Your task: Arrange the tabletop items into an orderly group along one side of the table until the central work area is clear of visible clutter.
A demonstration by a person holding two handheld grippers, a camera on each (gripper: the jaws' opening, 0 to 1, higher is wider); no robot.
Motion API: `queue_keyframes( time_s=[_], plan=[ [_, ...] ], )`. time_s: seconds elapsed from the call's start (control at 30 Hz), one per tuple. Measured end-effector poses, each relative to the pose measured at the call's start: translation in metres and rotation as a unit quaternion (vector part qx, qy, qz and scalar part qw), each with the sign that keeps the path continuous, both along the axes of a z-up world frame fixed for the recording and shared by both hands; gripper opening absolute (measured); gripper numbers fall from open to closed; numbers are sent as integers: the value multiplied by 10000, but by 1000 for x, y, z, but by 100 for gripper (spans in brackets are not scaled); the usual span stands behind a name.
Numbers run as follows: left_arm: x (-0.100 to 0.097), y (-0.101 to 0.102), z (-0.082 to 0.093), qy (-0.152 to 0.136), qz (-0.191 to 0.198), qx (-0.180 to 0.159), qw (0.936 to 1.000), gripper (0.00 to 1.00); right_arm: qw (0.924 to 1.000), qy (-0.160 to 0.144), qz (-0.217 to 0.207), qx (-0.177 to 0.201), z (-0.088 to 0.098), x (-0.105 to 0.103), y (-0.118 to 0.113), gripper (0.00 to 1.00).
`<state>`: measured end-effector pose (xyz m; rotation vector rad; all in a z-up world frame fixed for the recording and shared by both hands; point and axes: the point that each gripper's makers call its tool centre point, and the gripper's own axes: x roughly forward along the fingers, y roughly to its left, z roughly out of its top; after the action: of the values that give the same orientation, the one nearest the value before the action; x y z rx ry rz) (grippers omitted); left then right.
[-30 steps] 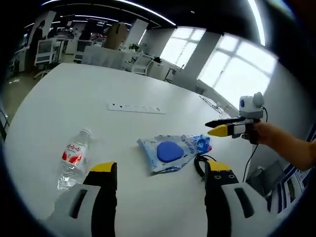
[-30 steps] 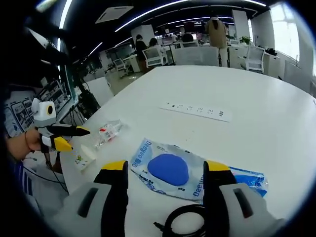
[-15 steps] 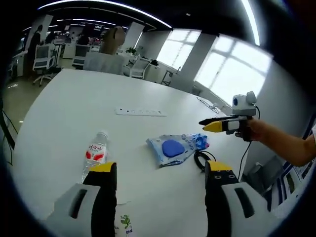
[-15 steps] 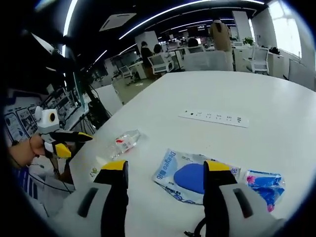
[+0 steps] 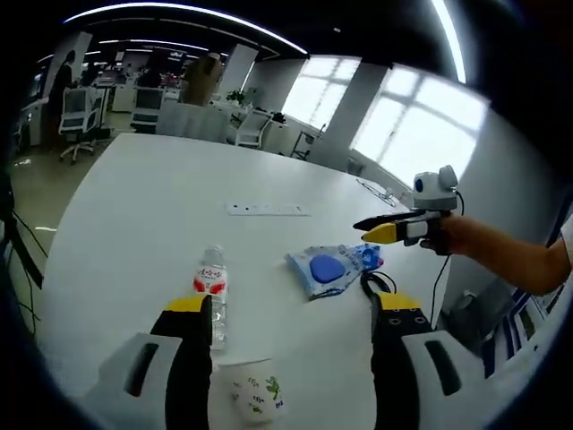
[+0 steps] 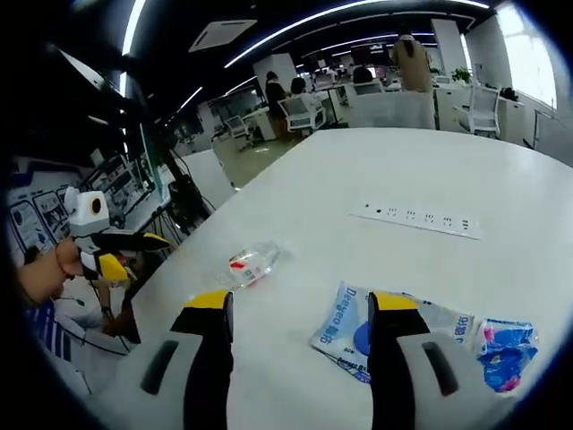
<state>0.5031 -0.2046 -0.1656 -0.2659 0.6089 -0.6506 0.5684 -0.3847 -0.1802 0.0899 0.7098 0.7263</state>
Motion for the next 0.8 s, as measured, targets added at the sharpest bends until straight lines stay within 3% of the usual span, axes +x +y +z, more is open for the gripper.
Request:
queue_keyframes(
  time_s=[0.4, 0.8],
  plan=[
    [11, 35, -6, 9, 144, -100, 9998, 73, 9988, 318, 329, 166, -23, 16, 62, 60],
    [27, 52, -20, 65, 184, -211, 9996, 73, 9933, 876, 333, 674, -62, 50, 115, 57]
  ],
)
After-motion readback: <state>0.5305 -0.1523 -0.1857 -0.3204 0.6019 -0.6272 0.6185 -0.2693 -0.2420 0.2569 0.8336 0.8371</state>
